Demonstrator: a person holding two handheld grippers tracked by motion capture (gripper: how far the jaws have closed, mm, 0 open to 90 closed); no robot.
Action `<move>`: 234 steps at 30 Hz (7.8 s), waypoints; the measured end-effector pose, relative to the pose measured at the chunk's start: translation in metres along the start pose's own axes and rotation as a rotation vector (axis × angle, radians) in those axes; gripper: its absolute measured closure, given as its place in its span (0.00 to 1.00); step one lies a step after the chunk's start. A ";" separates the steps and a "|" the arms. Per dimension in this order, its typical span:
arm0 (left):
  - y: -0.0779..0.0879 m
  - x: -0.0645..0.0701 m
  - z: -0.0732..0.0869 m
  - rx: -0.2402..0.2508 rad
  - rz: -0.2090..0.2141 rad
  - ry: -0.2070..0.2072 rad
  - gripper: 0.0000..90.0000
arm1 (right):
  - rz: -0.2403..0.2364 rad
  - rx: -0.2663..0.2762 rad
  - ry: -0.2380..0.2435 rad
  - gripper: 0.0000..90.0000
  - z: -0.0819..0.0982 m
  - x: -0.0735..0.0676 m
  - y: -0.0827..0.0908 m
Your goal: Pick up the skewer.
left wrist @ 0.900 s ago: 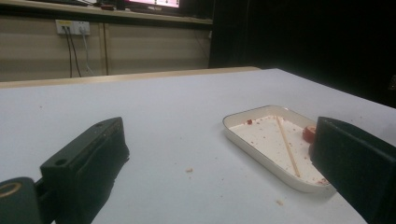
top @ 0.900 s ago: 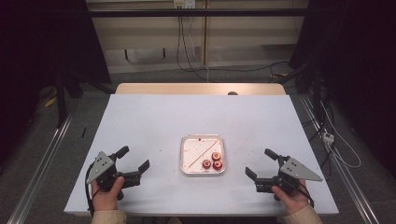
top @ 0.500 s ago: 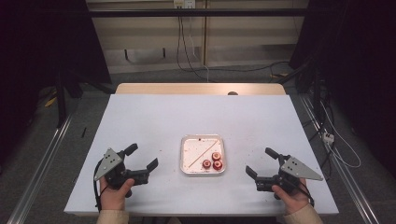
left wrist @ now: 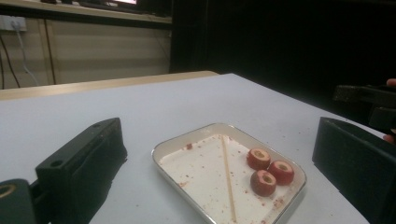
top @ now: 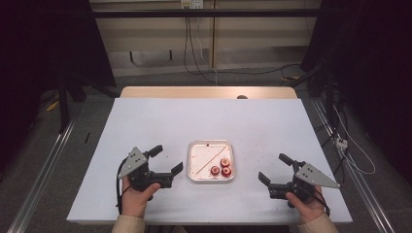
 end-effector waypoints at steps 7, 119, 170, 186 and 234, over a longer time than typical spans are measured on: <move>-0.018 0.006 -0.002 -0.046 0.016 0.027 0.02 | 0.011 0.002 -0.003 0.01 -0.001 0.004 0.000; -0.100 0.011 0.035 -0.988 0.035 0.192 0.99 | 0.018 0.001 -0.009 0.02 -0.002 0.009 0.000; -0.025 0.012 0.030 -0.417 0.099 0.263 0.99 | -0.111 -0.317 -0.031 0.12 -0.011 -0.057 -0.092; -0.022 0.014 0.029 -0.414 0.105 0.235 0.99 | -0.294 -0.447 -0.009 0.66 0.004 -0.087 -0.107; -0.022 0.015 0.028 -0.417 0.116 0.229 0.99 | -0.327 -0.516 0.123 1.00 0.018 -0.097 -0.102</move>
Point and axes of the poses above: each handheld gripper's, and its own axes: y roughly backward along the jaws, z roughly out of its underside, x roughly to its right, the point moved 5 cm from there along -y, roughly forward along the jaws, and after that the axes turned 12 degrees about z, right-handed, at the moved point
